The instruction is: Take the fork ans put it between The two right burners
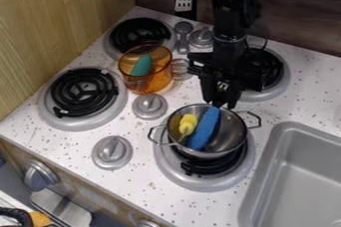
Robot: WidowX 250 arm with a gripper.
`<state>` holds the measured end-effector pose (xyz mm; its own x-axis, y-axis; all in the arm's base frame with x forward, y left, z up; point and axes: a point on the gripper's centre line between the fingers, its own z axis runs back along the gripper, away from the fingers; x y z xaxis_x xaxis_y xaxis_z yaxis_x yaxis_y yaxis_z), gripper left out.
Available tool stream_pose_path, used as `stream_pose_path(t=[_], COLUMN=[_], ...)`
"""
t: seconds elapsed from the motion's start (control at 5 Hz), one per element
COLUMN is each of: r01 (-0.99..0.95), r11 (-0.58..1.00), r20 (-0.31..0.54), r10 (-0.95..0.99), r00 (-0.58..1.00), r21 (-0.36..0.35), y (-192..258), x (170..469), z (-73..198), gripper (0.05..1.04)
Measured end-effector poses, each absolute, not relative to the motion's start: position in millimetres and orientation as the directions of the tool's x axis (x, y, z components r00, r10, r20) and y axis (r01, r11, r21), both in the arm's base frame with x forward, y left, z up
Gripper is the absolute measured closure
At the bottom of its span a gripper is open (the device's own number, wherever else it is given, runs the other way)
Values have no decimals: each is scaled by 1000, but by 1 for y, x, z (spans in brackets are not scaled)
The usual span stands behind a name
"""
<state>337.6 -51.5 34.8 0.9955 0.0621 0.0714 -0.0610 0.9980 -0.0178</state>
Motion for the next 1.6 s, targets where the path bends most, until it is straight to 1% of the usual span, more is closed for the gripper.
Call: stream_pose_path(t=[0.2, 0.8, 1.2, 1.4, 1.6], r01=[-70, -114, -129, -30, 105], r11=[998, 993, 988, 993, 987], r20=[54, 97, 125, 83, 38], r10=[70, 110, 118, 21, -110], r00=[996, 989, 985, 996, 993], r21=[-4, 36, 89, 115, 125], y=[-53, -54, -61, -61, -56], x=[336, 335, 345, 344, 346], z=[38, 67, 100, 106, 104], gripper=[632, 632, 632, 632, 632])
